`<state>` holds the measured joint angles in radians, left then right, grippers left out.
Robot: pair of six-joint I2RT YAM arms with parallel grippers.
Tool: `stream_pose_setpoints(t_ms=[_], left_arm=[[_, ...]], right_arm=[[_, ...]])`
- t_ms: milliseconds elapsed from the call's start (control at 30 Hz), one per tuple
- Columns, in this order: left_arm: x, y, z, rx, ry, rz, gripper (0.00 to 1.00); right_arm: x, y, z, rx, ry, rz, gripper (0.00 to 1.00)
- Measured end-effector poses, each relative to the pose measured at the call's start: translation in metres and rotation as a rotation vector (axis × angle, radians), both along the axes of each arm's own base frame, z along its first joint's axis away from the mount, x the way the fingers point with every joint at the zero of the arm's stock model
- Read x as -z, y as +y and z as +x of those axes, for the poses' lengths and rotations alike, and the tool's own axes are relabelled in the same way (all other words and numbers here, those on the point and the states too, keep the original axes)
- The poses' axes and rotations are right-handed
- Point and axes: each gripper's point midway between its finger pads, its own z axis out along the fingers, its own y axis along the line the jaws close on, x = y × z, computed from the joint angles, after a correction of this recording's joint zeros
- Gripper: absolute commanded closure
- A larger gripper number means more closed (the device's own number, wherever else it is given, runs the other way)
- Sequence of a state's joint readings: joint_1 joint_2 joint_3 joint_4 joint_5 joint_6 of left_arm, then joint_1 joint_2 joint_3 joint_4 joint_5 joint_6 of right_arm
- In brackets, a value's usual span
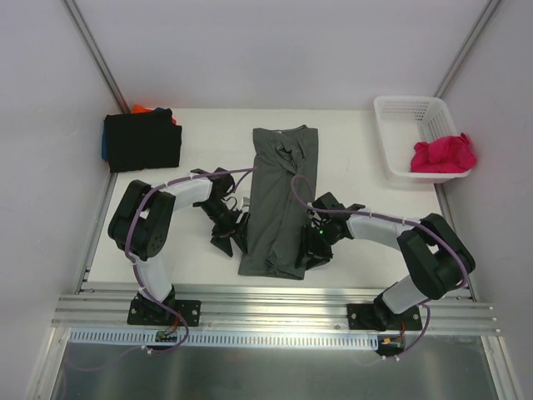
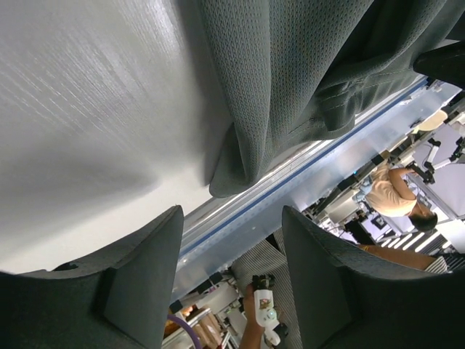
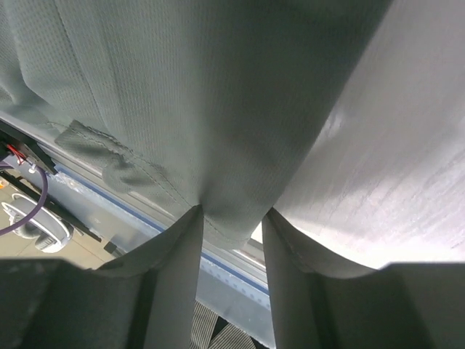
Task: Fold and stack the t-shirts
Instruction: Fold the tshirt
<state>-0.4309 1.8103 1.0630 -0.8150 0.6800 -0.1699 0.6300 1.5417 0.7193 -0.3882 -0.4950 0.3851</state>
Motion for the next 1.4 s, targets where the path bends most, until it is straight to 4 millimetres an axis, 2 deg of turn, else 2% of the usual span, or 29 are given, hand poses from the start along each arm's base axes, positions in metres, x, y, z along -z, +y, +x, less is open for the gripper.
stream_pose_setpoints(t_ms=[267, 500, 633, 967, 1000, 1067, 1133, 1200, 1233, 1333, 1367, 1400], left_arm=[[0.000, -0.002, 0.001, -0.005, 0.003, -0.010, 0.56], [0.000, -0.004, -0.001, -0.005, 0.007, -0.022, 0.56], [0.004, -0.003, -0.008, -0.002, 0.028, -0.015, 0.56], [0.013, -0.016, -0.024, 0.030, 0.118, -0.019, 0.59], [0.012, -0.017, -0.025, 0.035, 0.119, -0.021, 0.65], [0.012, -0.019, -0.026, 0.040, 0.121, -0.023, 0.69], [0.012, -0.020, -0.027, 0.045, 0.123, -0.023, 0.76], [0.012, -0.021, -0.026, 0.043, 0.122, -0.025, 0.87], [0.011, -0.021, -0.026, 0.043, 0.122, -0.028, 0.98], [0.009, -0.024, -0.023, 0.043, 0.117, -0.042, 1.00], [0.009, -0.025, -0.023, 0.043, 0.116, -0.045, 1.00], [0.009, -0.025, -0.023, 0.043, 0.116, -0.045, 1.00]], right_arm=[[0.001, 0.004, 0.004, -0.005, -0.009, 0.008, 0.66], [0.000, 0.007, 0.005, -0.012, -0.017, 0.014, 0.66], [-0.001, 0.007, 0.005, -0.011, -0.021, 0.015, 0.66], [-0.004, 0.005, 0.003, -0.011, -0.034, 0.023, 0.66], [-0.004, 0.005, 0.003, -0.011, -0.035, 0.023, 0.66], [-0.004, 0.005, 0.003, -0.012, -0.037, 0.024, 0.67], [-0.004, 0.005, 0.004, -0.012, -0.039, 0.026, 0.69], [-0.005, 0.006, 0.005, -0.013, -0.043, 0.029, 0.73], [-0.005, 0.007, 0.005, -0.013, -0.046, 0.033, 0.74], [-0.006, 0.008, 0.006, -0.016, -0.053, 0.041, 0.85], [-0.006, 0.009, 0.006, -0.019, -0.054, 0.044, 0.95], [-0.006, 0.009, 0.007, -0.024, -0.058, 0.048, 1.00]])
